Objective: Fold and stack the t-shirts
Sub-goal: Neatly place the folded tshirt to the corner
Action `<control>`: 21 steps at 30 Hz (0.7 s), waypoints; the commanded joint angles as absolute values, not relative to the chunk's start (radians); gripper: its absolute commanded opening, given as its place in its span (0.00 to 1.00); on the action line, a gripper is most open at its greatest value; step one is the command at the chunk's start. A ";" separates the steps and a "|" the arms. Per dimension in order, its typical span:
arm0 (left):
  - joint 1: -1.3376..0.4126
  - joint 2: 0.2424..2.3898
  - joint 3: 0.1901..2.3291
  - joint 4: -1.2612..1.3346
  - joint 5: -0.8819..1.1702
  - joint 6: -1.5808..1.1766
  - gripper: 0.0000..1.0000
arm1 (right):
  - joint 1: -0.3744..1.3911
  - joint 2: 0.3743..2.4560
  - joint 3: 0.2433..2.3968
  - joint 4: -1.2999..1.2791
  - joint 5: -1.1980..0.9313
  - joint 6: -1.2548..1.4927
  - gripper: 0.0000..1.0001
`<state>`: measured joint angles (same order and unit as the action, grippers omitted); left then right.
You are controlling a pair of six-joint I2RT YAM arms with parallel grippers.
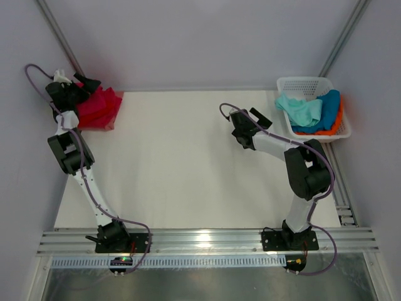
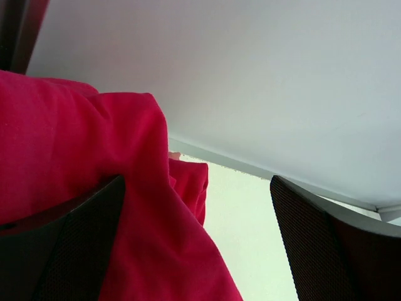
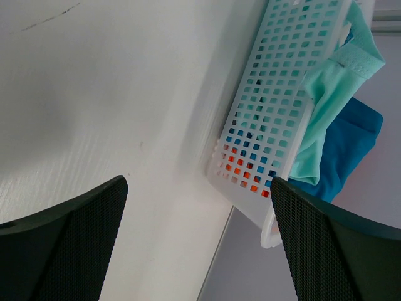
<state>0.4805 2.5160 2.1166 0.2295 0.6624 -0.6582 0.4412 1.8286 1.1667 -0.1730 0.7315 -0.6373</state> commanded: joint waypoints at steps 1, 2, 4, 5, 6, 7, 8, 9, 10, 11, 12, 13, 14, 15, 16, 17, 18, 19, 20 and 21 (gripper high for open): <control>0.543 2.539 2.088 0.170 0.698 -0.789 0.99 | 0.439 1.773 1.173 -0.160 0.746 -0.626 0.99; 0.540 2.508 2.094 0.152 0.695 -0.766 0.99 | 0.440 1.776 1.177 -0.158 0.742 -0.624 0.99; 0.531 2.471 2.115 0.072 0.692 -0.674 0.99 | 0.440 1.775 1.180 -0.156 0.736 -0.615 0.99; 0.525 2.421 2.115 0.042 0.690 -0.648 0.99 | 0.439 1.773 1.180 -0.153 0.730 -0.609 0.99; 0.520 2.387 2.073 0.029 0.698 -0.635 0.99 | 0.440 1.770 1.181 -0.153 0.724 -0.600 0.99; 0.511 2.355 2.044 0.046 0.706 -0.611 0.99 | 0.440 1.767 1.183 -0.152 0.721 -0.591 0.99; 0.487 2.323 2.025 0.026 0.687 -0.571 0.99 | 0.440 1.763 1.189 -0.150 0.718 -0.563 0.99; 0.465 2.260 1.999 -0.001 0.667 -0.522 0.99 | 0.439 1.763 1.206 -0.156 0.704 -0.546 0.99; 0.445 2.229 1.993 -0.091 0.623 -0.411 0.99 | 0.439 1.761 1.222 -0.163 0.697 -0.522 0.99; 0.398 2.202 1.990 -0.128 0.600 -0.358 0.99 | 0.439 1.758 1.236 -0.181 0.684 -0.474 0.99; 0.371 2.147 1.993 -0.167 0.579 -0.307 0.99 | 0.440 1.749 1.259 -0.181 0.674 -0.450 0.99; 0.342 2.120 1.997 -0.207 0.554 -0.261 0.99 | 0.439 1.743 1.272 -0.179 0.669 -0.427 0.99; 0.284 2.093 2.009 -0.280 0.499 -0.174 0.99 | 0.439 1.727 1.293 -0.187 0.660 -0.392 0.99; 0.253 2.041 2.016 -0.310 0.470 -0.138 0.99 | 0.437 1.717 1.298 -0.186 0.641 -0.374 0.99; 0.226 2.017 2.022 -0.336 0.451 -0.111 0.99 | 0.436 1.704 1.299 -0.175 0.629 -0.358 0.99; 0.198 1.996 2.026 -0.368 0.407 -0.068 0.99 | 0.433 1.689 1.299 -0.157 0.611 -0.338 0.99; 0.151 1.953 2.028 -0.377 0.378 -0.049 0.99 | 0.427 1.659 1.295 -0.144 0.582 -0.295 0.99; 0.125 1.935 2.026 -0.385 0.355 -0.034 0.99 | 0.423 1.645 1.292 -0.135 0.568 -0.270 0.99; 0.103 1.918 2.019 -0.397 0.303 -0.003 0.99 | 0.417 1.632 1.289 -0.117 0.551 -0.253 0.99; 0.077 1.902 2.011 -0.405 0.269 0.032 0.99 | 0.413 1.617 1.269 -0.098 0.540 -0.227 0.99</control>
<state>0.1234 1.9949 1.9903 -0.3096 0.4141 -0.1368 0.4305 1.7039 1.2491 -0.1848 0.6029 -0.3595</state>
